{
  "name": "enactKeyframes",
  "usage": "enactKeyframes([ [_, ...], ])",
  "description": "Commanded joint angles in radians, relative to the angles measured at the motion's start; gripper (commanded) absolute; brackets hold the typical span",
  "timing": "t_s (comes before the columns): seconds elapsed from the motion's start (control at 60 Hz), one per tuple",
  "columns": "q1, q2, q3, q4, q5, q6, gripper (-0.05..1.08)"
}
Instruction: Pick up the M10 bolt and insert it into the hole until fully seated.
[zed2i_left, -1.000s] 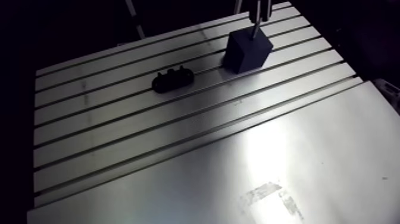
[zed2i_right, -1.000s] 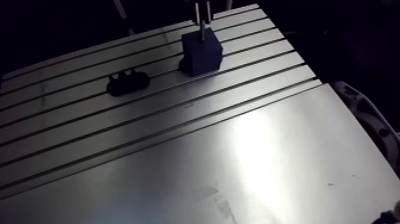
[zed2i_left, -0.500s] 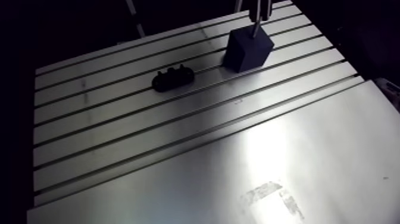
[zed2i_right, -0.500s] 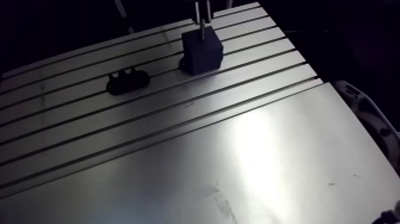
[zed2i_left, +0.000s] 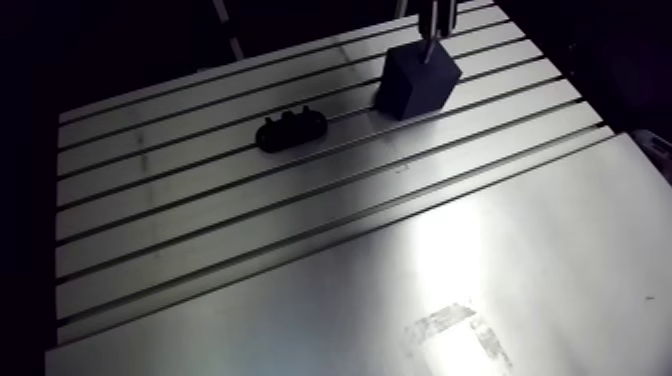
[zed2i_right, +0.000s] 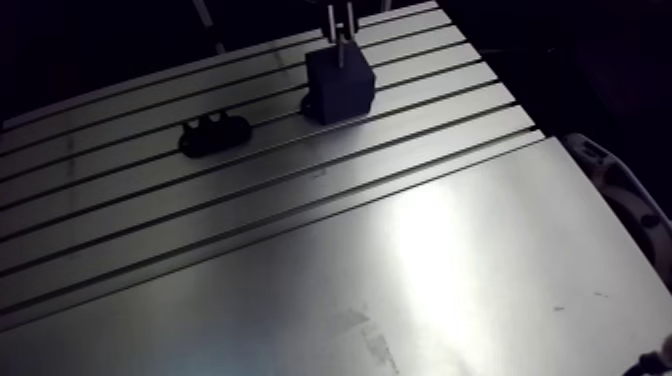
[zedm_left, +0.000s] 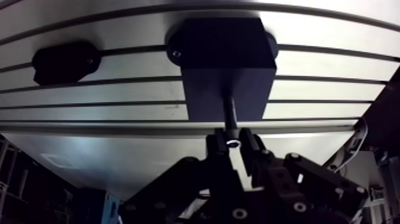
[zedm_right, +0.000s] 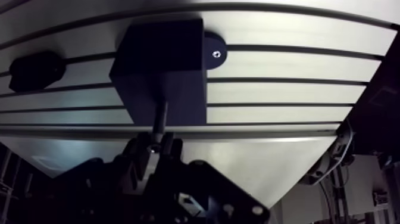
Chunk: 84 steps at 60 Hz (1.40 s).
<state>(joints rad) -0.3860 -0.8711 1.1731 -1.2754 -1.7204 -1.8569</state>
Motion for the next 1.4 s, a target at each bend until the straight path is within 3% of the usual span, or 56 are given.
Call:
enactKeyframes([
  [0.017, -0.001, 0.002, -0.002, 0.000, 0.000, 0.000, 1.08],
  [0.933, 0.002, 0.001, 0.025, -0.017, 0.000, -0.001, 1.06],
  [0.967, 0.002, -0.001, 0.029, -0.020, 0.000, -0.003, 1.02],
  [0.983, 0.002, -0.001, 0.030, -0.021, 0.000, -0.004, 0.91],
  [1.0, 0.002, -0.001, 0.030, -0.021, 0.000, -0.004, 0.91],
  [1.017, 0.002, -0.001, 0.034, -0.021, 0.000, -0.006, 0.73],
  [1.033, 0.002, -0.001, 0.034, -0.021, 0.000, -0.006, 0.73],
  [1.05, 0.002, -0.001, 0.037, -0.022, 0.001, -0.007, 0.47],
  [1.067, 0.002, -0.001, 0.037, -0.022, 0.001, -0.007, 0.47],
  [1.083, 0.002, -0.003, 0.039, -0.020, 0.002, -0.010, 0.20],
  [1.1, 0.002, -0.003, 0.039, -0.020, 0.002, -0.010, 0.20],
  [1.117, 0.002, -0.005, 0.042, -0.021, 0.002, -0.015, 0.04],
  [1.4, -0.005, -0.032, 0.019, -0.029, 0.014, -0.041, 0.01],
])
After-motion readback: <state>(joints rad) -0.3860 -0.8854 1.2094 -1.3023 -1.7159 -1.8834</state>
